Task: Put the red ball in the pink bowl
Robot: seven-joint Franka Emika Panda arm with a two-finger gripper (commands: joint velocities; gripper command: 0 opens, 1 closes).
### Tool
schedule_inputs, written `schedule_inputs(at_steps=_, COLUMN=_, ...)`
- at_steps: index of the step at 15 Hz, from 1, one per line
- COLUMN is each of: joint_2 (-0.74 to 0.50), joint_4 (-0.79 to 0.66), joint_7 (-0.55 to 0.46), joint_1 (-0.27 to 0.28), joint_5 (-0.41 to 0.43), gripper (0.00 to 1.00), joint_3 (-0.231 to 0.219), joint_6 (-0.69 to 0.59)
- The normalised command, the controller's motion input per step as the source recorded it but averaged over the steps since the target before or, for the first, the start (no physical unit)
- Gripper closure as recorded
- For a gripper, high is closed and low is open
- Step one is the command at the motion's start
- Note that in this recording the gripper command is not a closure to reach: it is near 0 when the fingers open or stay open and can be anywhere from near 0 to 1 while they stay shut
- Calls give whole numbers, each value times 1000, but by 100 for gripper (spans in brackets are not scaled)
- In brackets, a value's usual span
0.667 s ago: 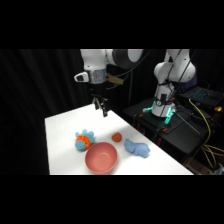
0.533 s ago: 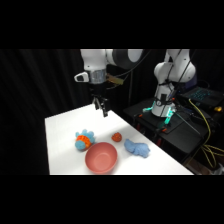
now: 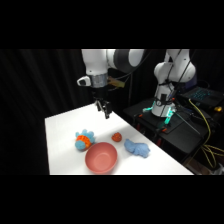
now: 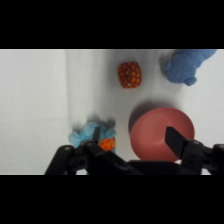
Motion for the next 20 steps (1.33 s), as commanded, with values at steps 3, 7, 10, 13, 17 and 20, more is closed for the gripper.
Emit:
schedule_inputs(at_steps=3, joint_2=-220, joint_4=-430, joint_7=160, joint_1=0, joint_5=-10, gripper=0, joint_3=13, joint_6=383)
schedule_inputs(at_steps=7, joint_2=-214, joint_4=-421, joint_7=184, joint_1=39, joint_5=2, gripper=0, joint_3=41, joint_6=377)
schedule_inputs(at_steps=10, joint_2=-150, joint_4=-326, joint_7=154, joint_1=62, joint_5=42, gripper=0, joint_3=56, joint_6=326)
schedule_inputs(at_steps=13, joint_2=-35, joint_4=-235, joint_7=86, joint_1=52, joint_5=59, gripper=0, joint_3=46, joint_6=319)
schedule_inputs(at_steps=17, joint_2=97, joint_4=-144, joint_7=-22, joint_1=1, joint_5=102, gripper=0, joint_3=2, joint_6=305)
schedule_inputs(at_steps=20, joint_2=256, joint_4=29, joint_7=-123, joint_1=-46, joint_5=149, gripper=0, joint_3=-22, joint_6=242)
